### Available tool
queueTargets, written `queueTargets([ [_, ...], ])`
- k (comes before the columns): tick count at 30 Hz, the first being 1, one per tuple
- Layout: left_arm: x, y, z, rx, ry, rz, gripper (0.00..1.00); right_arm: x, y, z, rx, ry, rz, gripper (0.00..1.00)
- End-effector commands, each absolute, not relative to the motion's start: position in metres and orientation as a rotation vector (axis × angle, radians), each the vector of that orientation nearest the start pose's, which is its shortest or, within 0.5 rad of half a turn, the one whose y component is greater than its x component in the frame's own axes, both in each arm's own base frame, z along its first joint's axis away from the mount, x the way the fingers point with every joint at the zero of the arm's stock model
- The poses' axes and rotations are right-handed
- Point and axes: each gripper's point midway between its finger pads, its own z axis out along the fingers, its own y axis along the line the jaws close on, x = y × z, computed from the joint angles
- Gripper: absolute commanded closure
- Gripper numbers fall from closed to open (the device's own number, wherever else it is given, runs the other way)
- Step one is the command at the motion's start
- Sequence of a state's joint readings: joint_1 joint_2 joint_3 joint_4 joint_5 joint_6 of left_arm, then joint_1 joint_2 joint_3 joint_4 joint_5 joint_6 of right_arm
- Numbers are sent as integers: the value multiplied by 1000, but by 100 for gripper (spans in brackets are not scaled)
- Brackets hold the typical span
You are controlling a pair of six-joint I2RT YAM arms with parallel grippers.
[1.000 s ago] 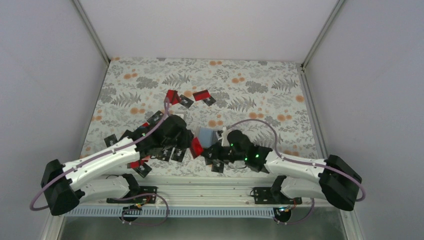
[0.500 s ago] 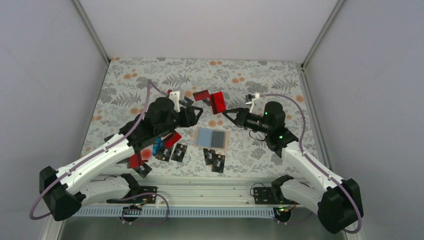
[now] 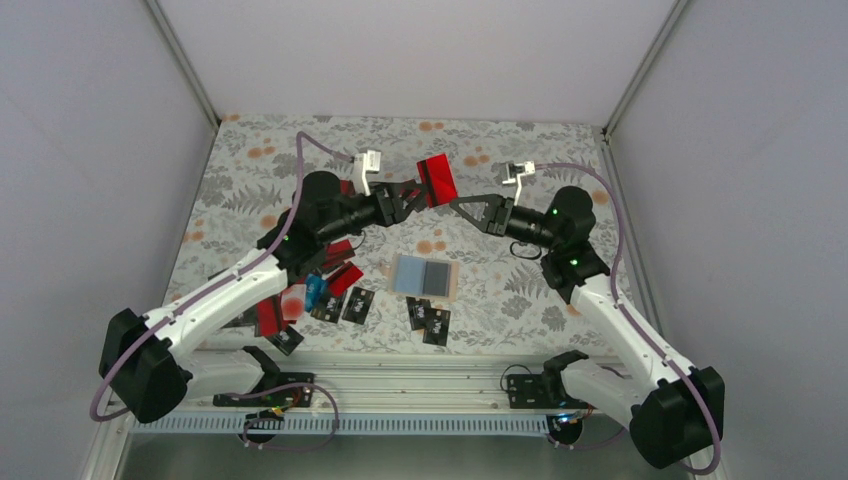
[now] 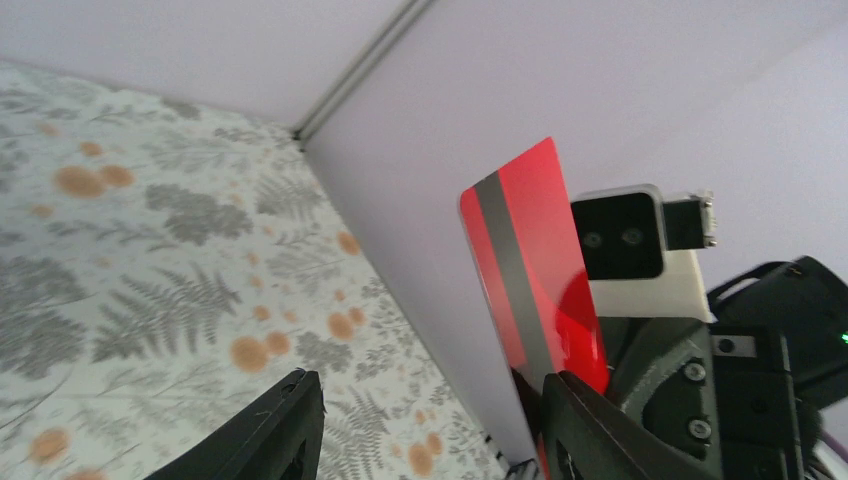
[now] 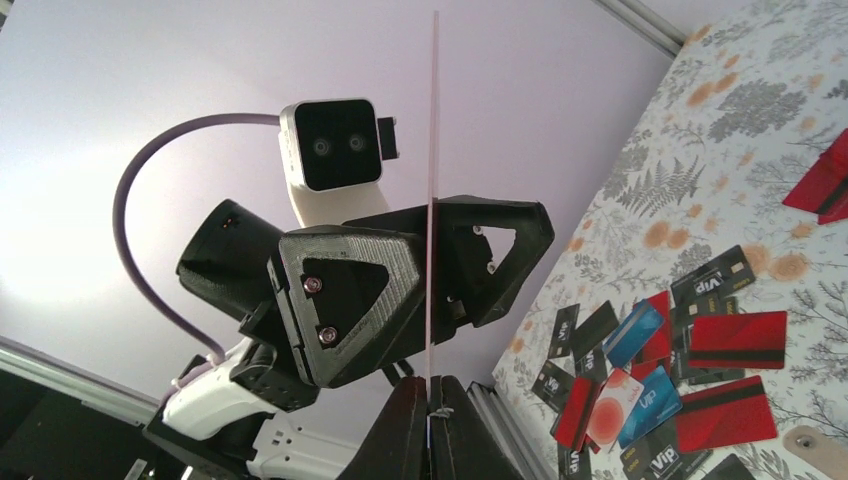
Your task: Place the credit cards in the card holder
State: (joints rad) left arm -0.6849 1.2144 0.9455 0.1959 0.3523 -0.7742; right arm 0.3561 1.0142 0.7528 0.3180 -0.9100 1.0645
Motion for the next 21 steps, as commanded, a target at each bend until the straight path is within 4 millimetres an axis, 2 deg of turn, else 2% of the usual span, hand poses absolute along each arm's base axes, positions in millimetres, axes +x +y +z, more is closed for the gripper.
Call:
queueTargets([
  [1,269,-317,373,345,1652,-1485,50,235,236,366,-334,1761,1753,96],
  [3,269,-317,374,345,1647,-1486,55,234,236,367,-341,1760,1757,96],
  [9,268,-317,375,346,1633,-1492,94,231,236,370,-359,1756,1758,96],
  [13,267,-317,375,353,1632,-1498,98,232,236,369,-388,1788,1696,96],
  [14,267,-318,373,356,1646,-1492,98,236,235,366,-397,1815,1641,84],
  [17,264,-316,370,393,1685,-1448,98,253,224,357,-397,1885,1403,38],
  [18,261,-315,370,415,1689,-1440,98,254,222,354,-414,1897,1371,29],
  [19,257,-314,370,437,1693,-1434,98,254,221,351,-435,1901,1357,25],
  [21,249,-314,371,493,1698,-1429,98,248,225,348,-507,1894,1383,23],
])
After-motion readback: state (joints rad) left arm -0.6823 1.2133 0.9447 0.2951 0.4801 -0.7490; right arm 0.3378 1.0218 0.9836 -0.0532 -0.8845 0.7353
